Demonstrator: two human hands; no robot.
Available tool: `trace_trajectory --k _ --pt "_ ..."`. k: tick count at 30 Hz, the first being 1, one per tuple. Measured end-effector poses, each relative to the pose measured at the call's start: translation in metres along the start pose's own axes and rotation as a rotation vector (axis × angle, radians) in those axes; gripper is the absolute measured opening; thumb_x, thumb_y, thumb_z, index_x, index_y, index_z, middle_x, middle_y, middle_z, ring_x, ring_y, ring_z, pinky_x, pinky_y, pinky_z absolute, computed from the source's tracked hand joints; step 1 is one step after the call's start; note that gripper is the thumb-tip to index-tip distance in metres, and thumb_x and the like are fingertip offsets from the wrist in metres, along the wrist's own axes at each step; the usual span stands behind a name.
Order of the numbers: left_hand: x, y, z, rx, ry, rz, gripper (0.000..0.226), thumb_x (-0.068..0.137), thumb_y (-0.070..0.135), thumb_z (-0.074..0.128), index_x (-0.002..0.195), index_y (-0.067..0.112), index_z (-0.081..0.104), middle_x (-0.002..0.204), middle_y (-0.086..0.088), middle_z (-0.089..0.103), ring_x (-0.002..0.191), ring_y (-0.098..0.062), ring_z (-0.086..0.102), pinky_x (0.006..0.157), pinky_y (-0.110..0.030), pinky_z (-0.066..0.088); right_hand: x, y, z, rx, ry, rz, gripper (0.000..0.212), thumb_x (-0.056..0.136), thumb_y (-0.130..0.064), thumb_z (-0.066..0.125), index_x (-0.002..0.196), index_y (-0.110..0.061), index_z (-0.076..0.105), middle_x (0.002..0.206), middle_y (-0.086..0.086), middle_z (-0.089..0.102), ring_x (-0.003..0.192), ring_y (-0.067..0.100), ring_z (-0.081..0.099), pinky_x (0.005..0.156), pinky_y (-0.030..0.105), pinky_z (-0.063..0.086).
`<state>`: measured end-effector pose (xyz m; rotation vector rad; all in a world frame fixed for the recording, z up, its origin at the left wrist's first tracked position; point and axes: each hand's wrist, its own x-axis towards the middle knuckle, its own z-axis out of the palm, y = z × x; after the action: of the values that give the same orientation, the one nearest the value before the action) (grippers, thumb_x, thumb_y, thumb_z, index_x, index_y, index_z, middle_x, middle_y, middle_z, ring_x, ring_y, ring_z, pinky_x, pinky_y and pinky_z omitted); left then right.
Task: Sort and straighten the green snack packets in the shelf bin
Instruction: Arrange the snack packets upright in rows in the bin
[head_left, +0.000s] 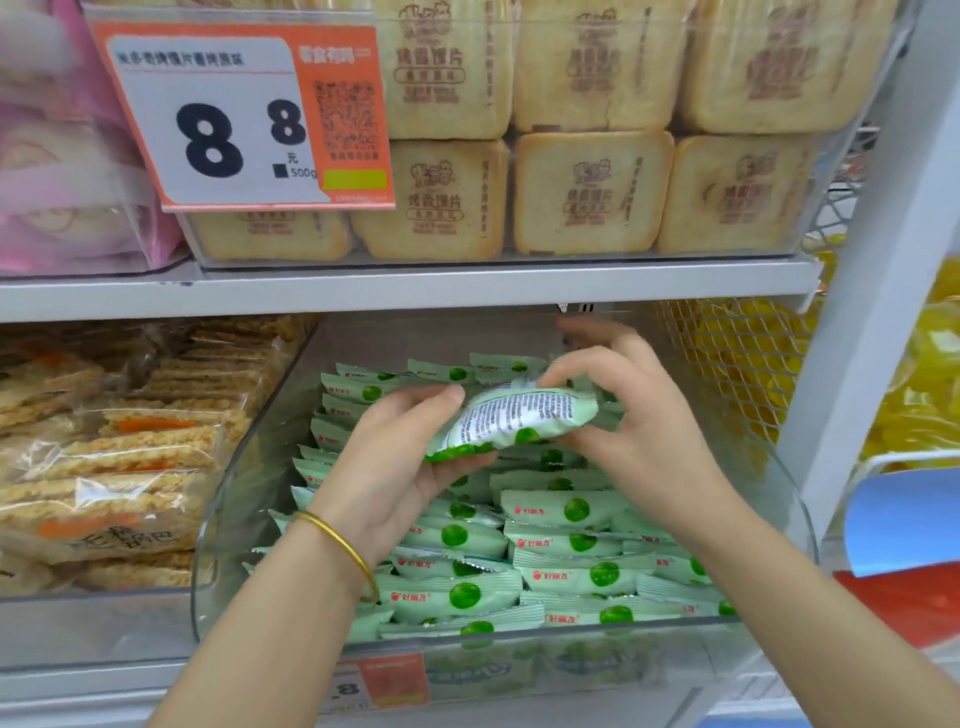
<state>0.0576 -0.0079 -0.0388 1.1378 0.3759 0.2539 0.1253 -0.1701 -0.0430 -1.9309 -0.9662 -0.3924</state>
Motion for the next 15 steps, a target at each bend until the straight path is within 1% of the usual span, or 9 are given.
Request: trace_trajectory --k 3,4,6,7,8,9,10,12,15 --pt "0.015 0.004 0.003 -0.078 0.036 0.025 0.028 0.100 0.026 0.041 0.106 0.004 0.056 0.101 -0.017 0.066 0.084 -0.027 0.070 0.066 -0.034 0.060 0.003 0.005 0.008 -0.273 0.174 -0.122 0.016 0.077 -0.020 0.064 0.090 -0.012 0.063 0.095 0.001 0.061 0.094 0.019 0.057 0.076 0.033 0.047" --pt "0.020 0.003 0.003 0.063 0.076 0.093 0.027 0.101 0.026 0.038 0.108 0.006 0.056 0.101 -0.013 0.065 0.085 -0.025 0.068 0.071 -0.031 0.058 0.004 0.006 0.010 -0.341 0.211 -0.124 0.015 0.079 -0.022 0.064 0.089 -0.011 0.062 0.089 0.001 0.062 0.085 0.022 0.059 0.068 0.038 0.050" --pt "0.027 -0.001 0.000 0.587 0.127 0.281 0.028 0.101 0.021 0.038 0.119 0.012 0.057 0.101 -0.001 0.060 0.077 -0.016 0.061 0.070 -0.019 0.050 0.006 0.010 0.013 -0.421 0.238 -0.099 0.016 0.082 -0.022 0.066 0.089 -0.009 0.061 0.082 0.005 0.064 0.074 0.028 0.061 0.058 0.041 0.052" --pt "0.030 -0.004 -0.002 0.856 0.099 0.364 0.030 0.100 0.019 0.039 0.126 0.015 0.054 0.110 0.000 0.058 0.079 -0.015 0.060 0.069 -0.014 0.048 0.008 0.012 0.014 -0.440 0.236 -0.080 0.017 0.082 -0.021 0.069 0.090 -0.008 0.062 0.080 0.007 0.064 0.071 0.030 0.061 0.055 0.040 0.052" --pt "0.033 -0.009 -0.005 1.091 0.046 0.402 0.036 0.100 0.018 0.039 0.134 0.016 0.048 0.128 -0.003 0.052 0.096 -0.017 0.060 0.081 -0.014 0.047 0.010 0.013 0.014 -0.460 0.226 -0.061 0.019 0.081 -0.020 0.072 0.092 -0.007 0.062 0.079 0.008 0.065 0.069 0.031 0.061 0.054 0.039 0.051" --pt "0.037 -0.014 -0.008 1.280 -0.010 0.416 0.040 0.100 0.020 0.038 0.139 0.017 0.042 0.145 -0.004 0.039 0.123 -0.019 0.048 0.102 -0.019 0.037 0.012 0.014 0.015 -0.485 0.202 -0.040 0.022 0.080 -0.020 0.073 0.095 -0.008 0.062 0.078 0.009 0.065 0.066 0.032 0.061 0.053 0.038 0.051" --pt "0.039 -0.019 -0.010 1.431 -0.055 0.421 0.043 0.100 0.023 0.036 0.143 0.017 0.038 0.154 -0.002 0.026 0.140 -0.017 0.026 0.115 -0.029 0.023 0.014 0.013 0.017 -0.516 0.167 -0.018 0.024 0.081 -0.021 0.072 0.099 -0.009 0.062 0.078 0.010 0.066 0.066 0.033 0.060 0.053 0.036 0.050" --pt "0.042 -0.024 -0.012 1.605 -0.104 0.378 0.046 0.101 0.030 0.031 0.146 0.020 0.030 0.158 0.001 0.013 0.146 -0.014 0.004 0.119 -0.041 0.008 0.017 0.011 0.020 -0.586 0.093 0.038 0.026 0.086 -0.023 0.067 0.109 -0.013 0.061 0.086 0.011 0.066 0.074 0.035 0.062 0.056 0.035 0.047" --pt "0.042 -0.025 -0.013 1.705 -0.124 0.306 0.051 0.101 0.036 0.027 0.150 0.023 0.018 0.159 0.002 0.006 0.146 -0.014 -0.002 0.119 -0.044 0.004 0.019 0.009 0.023 -0.661 0.036 0.058 0.026 0.089 -0.019 0.063 0.114 -0.015 0.059 0.094 0.010 0.065 0.081 0.036 0.061 0.056 0.033 0.042"
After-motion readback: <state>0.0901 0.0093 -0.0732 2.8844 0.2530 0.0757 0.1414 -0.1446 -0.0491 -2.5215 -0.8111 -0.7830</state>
